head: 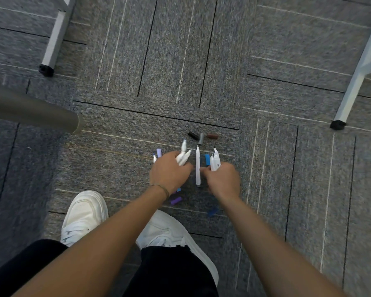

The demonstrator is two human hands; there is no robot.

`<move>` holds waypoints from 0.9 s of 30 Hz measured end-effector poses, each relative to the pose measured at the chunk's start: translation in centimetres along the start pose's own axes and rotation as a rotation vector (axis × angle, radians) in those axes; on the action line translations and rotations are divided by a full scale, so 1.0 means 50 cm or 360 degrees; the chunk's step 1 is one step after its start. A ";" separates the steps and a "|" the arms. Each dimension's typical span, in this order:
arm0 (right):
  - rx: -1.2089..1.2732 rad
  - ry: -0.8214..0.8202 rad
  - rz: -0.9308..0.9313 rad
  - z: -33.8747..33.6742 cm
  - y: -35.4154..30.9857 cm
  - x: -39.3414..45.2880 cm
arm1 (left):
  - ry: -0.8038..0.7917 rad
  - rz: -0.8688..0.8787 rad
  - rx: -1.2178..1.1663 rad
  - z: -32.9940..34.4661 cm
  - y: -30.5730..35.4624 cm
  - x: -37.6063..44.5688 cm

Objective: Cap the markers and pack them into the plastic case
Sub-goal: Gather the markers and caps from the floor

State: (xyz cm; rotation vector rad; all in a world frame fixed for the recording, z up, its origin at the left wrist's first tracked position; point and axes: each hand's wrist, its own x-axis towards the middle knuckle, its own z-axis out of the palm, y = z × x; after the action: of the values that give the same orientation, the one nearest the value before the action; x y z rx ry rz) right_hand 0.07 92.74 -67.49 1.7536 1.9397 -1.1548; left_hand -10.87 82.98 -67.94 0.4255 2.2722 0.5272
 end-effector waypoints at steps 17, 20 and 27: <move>-0.0214 0.0005 -0.0174 0.041 -0.078 -0.004 | 0.0303 -0.0722 -0.1089 -0.085 -0.113 -0.019; -0.0108 -0.0099 -0.0204 0.043 -0.077 -0.013 | 0.0332 -0.0720 -0.0863 -0.077 -0.126 -0.013; 0.0104 -0.0293 -0.0169 0.055 -0.080 -0.030 | 0.0149 -0.0662 -0.0287 -0.072 -0.128 -0.022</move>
State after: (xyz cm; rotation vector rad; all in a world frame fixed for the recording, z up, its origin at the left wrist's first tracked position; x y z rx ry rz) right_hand -4.13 89.99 -66.76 1.5303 1.9238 -1.3780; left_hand -13.70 76.12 -68.15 -0.1645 2.2903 0.5360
